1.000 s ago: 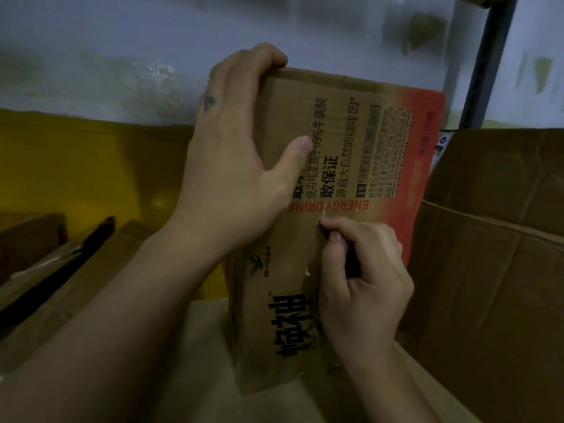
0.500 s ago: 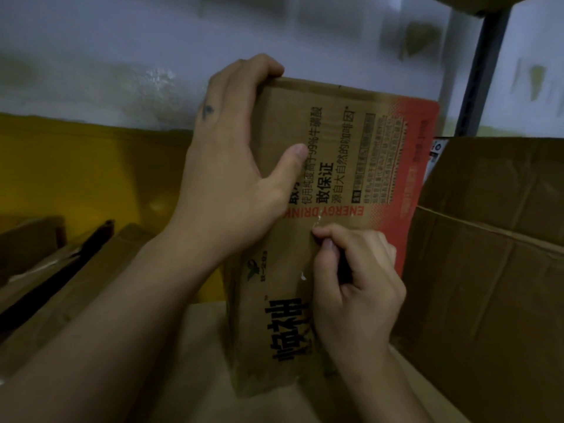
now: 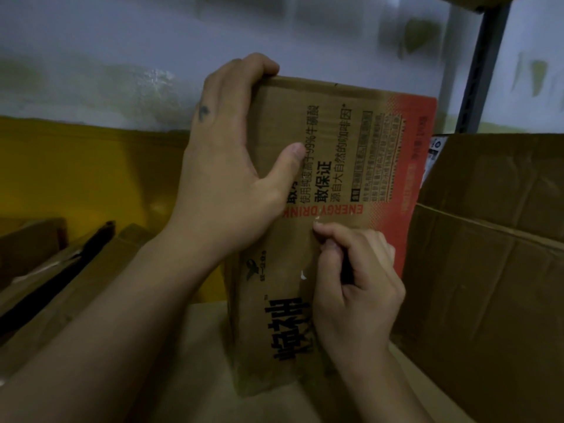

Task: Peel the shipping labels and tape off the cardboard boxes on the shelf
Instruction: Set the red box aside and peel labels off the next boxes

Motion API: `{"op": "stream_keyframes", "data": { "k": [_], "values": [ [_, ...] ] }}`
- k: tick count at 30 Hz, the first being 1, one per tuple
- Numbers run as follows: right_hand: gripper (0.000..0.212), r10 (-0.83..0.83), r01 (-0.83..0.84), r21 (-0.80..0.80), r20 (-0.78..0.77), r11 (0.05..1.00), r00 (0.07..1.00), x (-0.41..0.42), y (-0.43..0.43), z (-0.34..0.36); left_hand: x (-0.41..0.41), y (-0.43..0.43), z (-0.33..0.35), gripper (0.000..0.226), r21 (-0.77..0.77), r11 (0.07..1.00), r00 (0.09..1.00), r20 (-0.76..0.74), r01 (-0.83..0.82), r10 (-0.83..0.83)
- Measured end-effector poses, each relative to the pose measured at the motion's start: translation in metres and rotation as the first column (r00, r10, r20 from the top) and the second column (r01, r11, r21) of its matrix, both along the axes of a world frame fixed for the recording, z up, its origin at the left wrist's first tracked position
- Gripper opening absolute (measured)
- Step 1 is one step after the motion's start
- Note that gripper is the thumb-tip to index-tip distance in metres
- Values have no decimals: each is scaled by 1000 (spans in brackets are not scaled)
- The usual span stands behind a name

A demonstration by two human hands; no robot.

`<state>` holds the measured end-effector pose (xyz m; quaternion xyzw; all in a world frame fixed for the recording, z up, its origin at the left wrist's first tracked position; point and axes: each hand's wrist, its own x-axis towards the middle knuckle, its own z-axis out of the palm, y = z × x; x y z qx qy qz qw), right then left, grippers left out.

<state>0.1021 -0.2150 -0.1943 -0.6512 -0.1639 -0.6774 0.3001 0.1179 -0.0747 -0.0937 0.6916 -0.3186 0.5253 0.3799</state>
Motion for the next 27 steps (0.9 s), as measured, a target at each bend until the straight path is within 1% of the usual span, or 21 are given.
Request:
{"op": "stream_keyframes", "data": {
  "k": [6,14,19,23,25,27],
  "values": [
    [24,-15,16,21,-18,1000,1000,-1,3,0,1,1,1,59,5,1000,1000,-2,-2,2],
    [21,12,-12,-8,-9,1000,1000,-2,0,0,0,0,0,59,2,1000,1000,1,-4,4],
    [23,-29,29,17,-21,999,999,-1,2,0,0,1,0,59,9,1000,1000,-10,-3,3],
    [21,-7,6,-29,-21,1000,1000,-4,0,3,0,1,1,60,11,1000,1000,-5,-4,4],
    [21,-14,12,-50,-38,999,999,-7,-1,4,1,1,0,65,32,999,1000,-20,-2,3],
    [19,-13,10,-46,-79,999,997,-12,-3,3,0,4,1,78,104,995,998,-67,2,5]
  ]
}}
